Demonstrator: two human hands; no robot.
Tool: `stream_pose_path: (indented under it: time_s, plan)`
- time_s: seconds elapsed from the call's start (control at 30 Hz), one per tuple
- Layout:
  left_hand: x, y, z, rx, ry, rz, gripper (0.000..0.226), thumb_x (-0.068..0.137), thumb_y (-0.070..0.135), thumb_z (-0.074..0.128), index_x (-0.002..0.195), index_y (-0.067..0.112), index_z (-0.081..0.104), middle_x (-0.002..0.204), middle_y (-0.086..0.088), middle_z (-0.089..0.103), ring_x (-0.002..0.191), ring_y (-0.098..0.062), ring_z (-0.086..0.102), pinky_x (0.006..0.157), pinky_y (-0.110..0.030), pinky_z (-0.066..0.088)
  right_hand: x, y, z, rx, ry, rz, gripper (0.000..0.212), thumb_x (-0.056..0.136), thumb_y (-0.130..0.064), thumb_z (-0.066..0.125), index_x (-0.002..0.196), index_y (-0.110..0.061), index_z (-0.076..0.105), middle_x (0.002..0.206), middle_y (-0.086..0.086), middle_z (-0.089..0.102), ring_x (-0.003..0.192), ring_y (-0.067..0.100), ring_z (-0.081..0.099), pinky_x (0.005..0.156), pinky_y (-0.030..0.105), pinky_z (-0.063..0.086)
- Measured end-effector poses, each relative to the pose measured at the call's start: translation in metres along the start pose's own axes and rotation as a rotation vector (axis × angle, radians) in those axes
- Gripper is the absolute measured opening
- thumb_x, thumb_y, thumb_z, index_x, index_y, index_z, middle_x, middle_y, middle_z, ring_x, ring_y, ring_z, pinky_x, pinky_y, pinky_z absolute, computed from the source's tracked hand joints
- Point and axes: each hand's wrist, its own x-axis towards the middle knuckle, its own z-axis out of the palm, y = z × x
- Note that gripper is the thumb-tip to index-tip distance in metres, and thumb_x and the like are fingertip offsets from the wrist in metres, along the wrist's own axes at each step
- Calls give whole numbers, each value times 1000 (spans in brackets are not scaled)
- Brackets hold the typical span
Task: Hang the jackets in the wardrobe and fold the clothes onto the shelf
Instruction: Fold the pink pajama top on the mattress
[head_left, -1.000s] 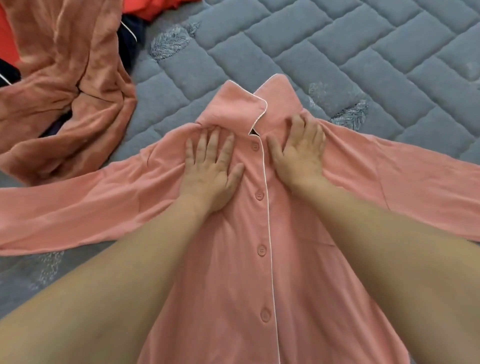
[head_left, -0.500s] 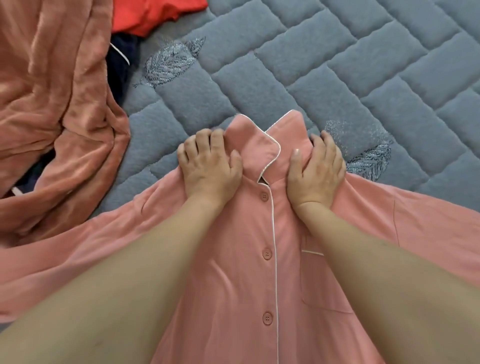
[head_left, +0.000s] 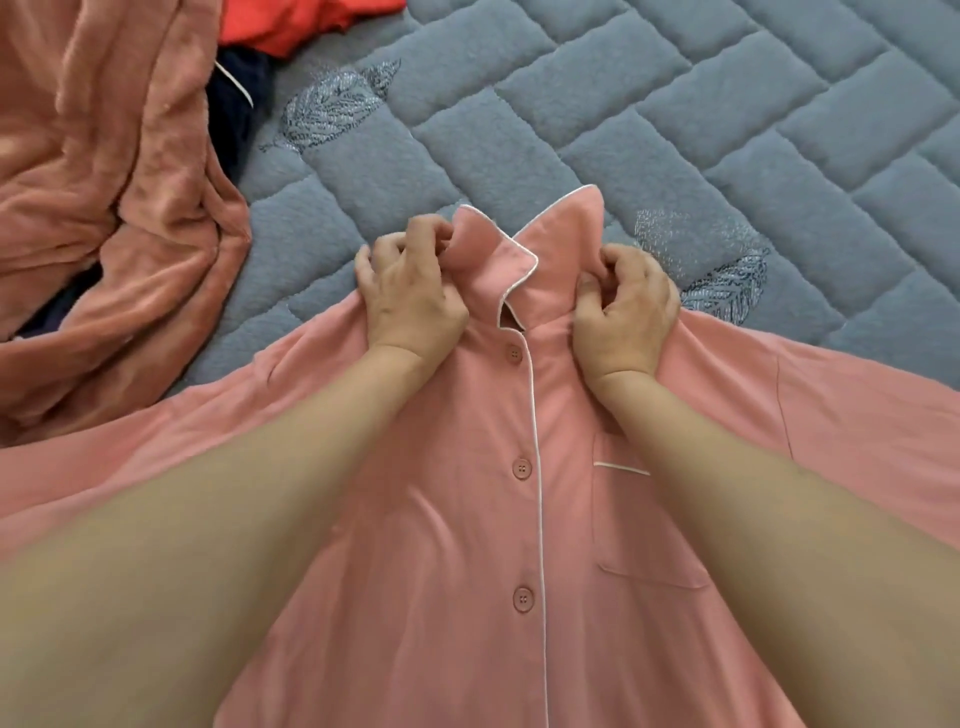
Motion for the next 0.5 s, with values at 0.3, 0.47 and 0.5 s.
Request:
stream_pose_path:
  time_s: [0.3,0.47,0.5]
  plan:
    - [-56,33,-56,-272,-55,-22,17,68,15,51,69,30,59,101,13,60,114,-25,44,108,-53,30,-20,-16,-86,654,-274,166,29,71,8,51,71,-15,69,99,0,73,98,16,66,96,33,48]
    - [-118,-31,-60,158,-416,50,13,84,8,62,93,16,62,153,1,35,146,-24,19,118,-61,1,-74,16,-107,-430,-580,-185,28,77,-4,55,95,-15,73,150,0,45,142,20,32,118,47,17]
    - [-122,-37,-65,136,-403,74,20,80,0,59,94,14,63,153,-2,35,146,-26,21,118,-59,8,-79,13,-106,-468,-537,-153,29,79,-8,53,101,-12,70,153,2,40,144,20,28,118,48,14]
